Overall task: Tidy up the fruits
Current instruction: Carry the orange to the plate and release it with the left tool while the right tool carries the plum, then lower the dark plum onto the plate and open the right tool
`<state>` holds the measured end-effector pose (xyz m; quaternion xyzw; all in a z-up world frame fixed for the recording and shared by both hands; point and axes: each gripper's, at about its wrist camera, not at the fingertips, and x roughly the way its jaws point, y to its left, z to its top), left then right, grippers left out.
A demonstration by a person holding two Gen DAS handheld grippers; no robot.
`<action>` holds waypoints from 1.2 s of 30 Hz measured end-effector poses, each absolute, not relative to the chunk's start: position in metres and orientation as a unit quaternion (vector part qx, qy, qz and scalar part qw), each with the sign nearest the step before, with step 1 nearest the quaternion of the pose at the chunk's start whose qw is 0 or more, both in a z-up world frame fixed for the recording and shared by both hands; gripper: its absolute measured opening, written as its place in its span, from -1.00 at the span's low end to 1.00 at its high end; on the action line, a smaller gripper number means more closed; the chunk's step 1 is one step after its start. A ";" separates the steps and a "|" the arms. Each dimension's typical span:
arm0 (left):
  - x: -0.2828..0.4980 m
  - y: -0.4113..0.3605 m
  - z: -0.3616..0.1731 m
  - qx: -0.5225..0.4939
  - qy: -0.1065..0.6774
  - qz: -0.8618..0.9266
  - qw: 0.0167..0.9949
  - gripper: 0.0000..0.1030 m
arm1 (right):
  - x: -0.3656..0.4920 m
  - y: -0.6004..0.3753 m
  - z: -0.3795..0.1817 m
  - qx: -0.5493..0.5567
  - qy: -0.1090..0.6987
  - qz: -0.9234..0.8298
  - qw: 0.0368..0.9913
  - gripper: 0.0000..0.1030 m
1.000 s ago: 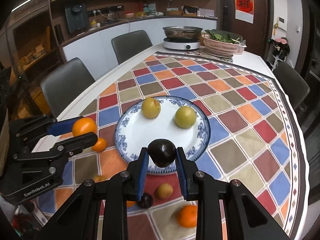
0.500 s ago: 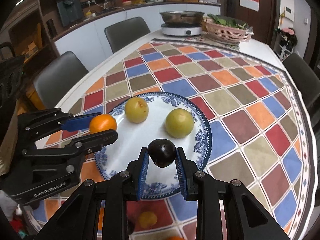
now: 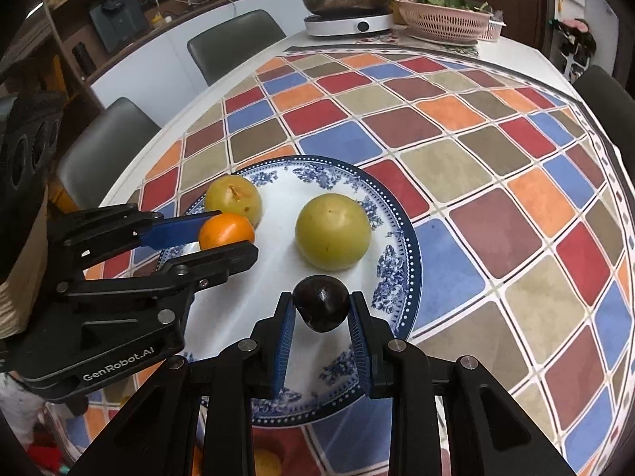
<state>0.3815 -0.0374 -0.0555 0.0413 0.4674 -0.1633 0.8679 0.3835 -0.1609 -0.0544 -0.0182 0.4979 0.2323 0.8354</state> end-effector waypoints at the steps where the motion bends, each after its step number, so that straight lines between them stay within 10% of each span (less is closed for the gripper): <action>1: 0.383 -0.037 -0.056 0.041 0.468 -0.162 0.868 -0.38 | 0.385 -0.162 -0.056 -0.014 0.498 0.233 0.835 -0.45; 36: 0.284 -0.021 0.030 0.045 0.383 -0.128 0.914 0.03 | 0.311 -0.172 0.020 -0.033 0.406 0.206 0.890 -0.12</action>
